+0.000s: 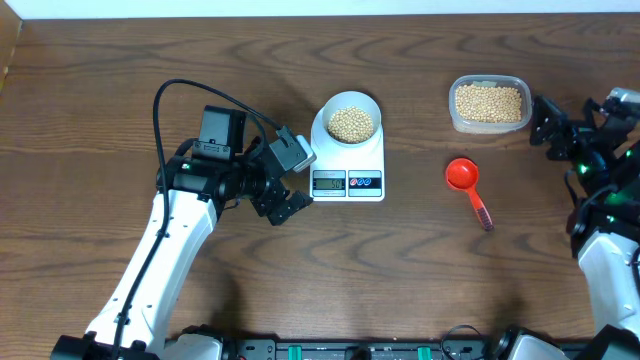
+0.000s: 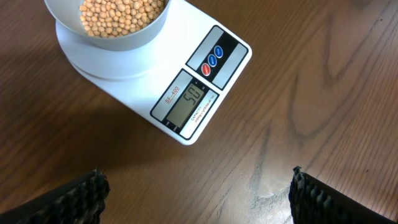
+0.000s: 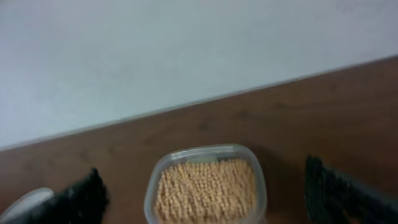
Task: Scoop item into bowl and weigh 50g on scale
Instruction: 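Open the right gripper and raise it away from the scoop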
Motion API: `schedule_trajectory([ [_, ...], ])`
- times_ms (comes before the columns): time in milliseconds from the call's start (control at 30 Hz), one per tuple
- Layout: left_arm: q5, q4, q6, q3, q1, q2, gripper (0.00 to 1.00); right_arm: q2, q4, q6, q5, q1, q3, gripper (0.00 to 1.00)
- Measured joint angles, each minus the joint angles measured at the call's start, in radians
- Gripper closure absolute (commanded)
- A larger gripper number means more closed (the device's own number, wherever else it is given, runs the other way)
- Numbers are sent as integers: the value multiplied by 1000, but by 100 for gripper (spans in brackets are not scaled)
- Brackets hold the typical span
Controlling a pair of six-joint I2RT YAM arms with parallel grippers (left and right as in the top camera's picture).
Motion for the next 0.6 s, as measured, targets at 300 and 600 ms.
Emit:
schedule_trajectory([
  [300, 0, 0, 0, 0, 0, 0, 5, 0, -279, -161, 84, 70, 123, 1],
  [600, 0, 0, 0, 0, 0, 0, 5, 0, -491, -219, 200, 137, 186, 1],
])
